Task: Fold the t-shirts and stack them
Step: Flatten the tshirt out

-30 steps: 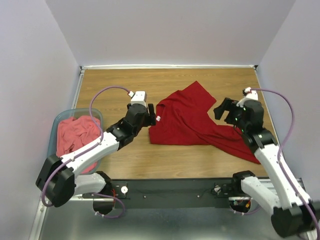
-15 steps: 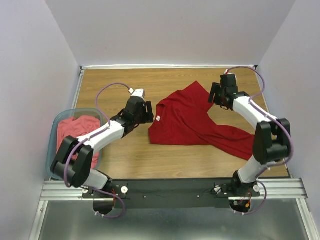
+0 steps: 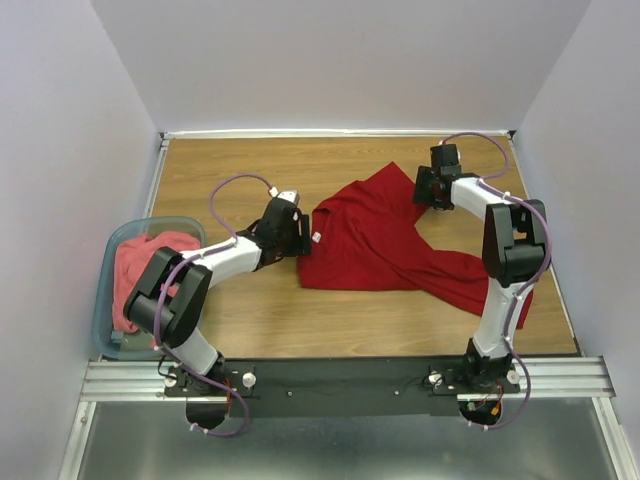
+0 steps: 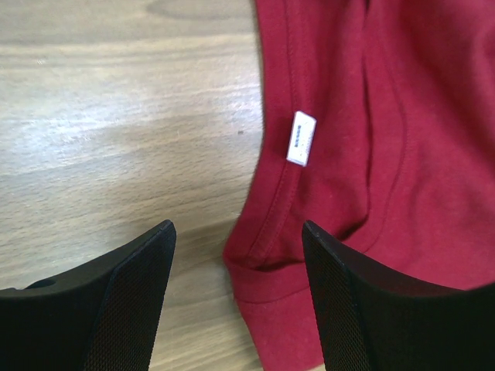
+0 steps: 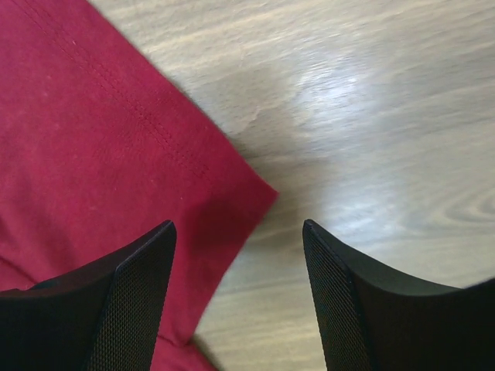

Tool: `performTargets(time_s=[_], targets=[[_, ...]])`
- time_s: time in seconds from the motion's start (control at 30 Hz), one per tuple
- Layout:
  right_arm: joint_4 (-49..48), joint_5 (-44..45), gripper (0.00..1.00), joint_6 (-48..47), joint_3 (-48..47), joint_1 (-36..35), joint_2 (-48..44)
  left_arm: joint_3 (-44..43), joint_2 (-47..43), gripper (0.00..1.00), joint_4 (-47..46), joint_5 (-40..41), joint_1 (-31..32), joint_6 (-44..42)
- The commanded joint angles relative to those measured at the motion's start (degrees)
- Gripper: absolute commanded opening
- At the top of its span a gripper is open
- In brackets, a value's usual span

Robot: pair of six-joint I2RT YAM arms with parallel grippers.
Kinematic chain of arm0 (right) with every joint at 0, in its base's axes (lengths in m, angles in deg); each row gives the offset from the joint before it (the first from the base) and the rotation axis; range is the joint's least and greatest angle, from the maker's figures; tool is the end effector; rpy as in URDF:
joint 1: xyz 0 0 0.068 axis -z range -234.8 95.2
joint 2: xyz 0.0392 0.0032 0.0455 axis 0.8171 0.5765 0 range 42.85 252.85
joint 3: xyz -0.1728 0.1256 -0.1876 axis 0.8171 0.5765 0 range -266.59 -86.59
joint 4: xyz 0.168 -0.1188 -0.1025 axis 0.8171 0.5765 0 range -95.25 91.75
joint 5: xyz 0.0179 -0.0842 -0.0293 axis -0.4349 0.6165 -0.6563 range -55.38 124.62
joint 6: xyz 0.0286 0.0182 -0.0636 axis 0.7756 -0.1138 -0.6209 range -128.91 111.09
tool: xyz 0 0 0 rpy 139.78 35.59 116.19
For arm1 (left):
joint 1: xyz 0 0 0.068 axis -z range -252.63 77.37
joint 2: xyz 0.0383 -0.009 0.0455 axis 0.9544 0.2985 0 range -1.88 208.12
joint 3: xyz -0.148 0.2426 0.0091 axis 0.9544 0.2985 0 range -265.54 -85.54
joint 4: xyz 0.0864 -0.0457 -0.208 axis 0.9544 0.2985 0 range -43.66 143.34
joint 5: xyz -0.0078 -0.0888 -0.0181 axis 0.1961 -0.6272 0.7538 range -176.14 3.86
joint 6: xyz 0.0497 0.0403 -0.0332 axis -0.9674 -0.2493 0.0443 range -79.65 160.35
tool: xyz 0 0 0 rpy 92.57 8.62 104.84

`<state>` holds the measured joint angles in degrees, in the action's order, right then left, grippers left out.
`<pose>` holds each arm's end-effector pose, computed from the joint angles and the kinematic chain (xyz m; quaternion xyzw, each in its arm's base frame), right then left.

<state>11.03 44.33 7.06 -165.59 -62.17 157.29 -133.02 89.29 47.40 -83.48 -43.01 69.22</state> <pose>0.4208 0.0443 0.1870 0.0982 0.9366 -0.0122 0.3362 0.2747 -0.1531 0.1929 -0.0028 0.9229 -0.1692 0.3460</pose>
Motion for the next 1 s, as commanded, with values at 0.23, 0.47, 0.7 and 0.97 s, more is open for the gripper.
performTargets(time_s=[0.23, 0.47, 0.7, 0.97], targets=[[-0.98, -3.3, 0.58, -0.94, -4.75, 0.34, 6.33, -4.28, 8.31, 0.69, 1.4, 0.33, -0.01, 0.93], [-0.89, -3.83, 0.14, -2.78, -8.36, 0.43, 6.07, -12.71, 18.14, 0.42, 4.39, 0.51, -0.01, -0.12], [-0.89, -7.77, 0.0, -5.33, -11.0, 0.52, 0.01, -23.25, 25.97, 0.14, 5.97, -0.46, -0.1, -0.56], [-0.89, -19.72, 0.0, -7.18, -11.09, 0.43, -11.41, -33.1, 34.14, 0.0, 6.94, -2.39, -1.41, -0.65]])
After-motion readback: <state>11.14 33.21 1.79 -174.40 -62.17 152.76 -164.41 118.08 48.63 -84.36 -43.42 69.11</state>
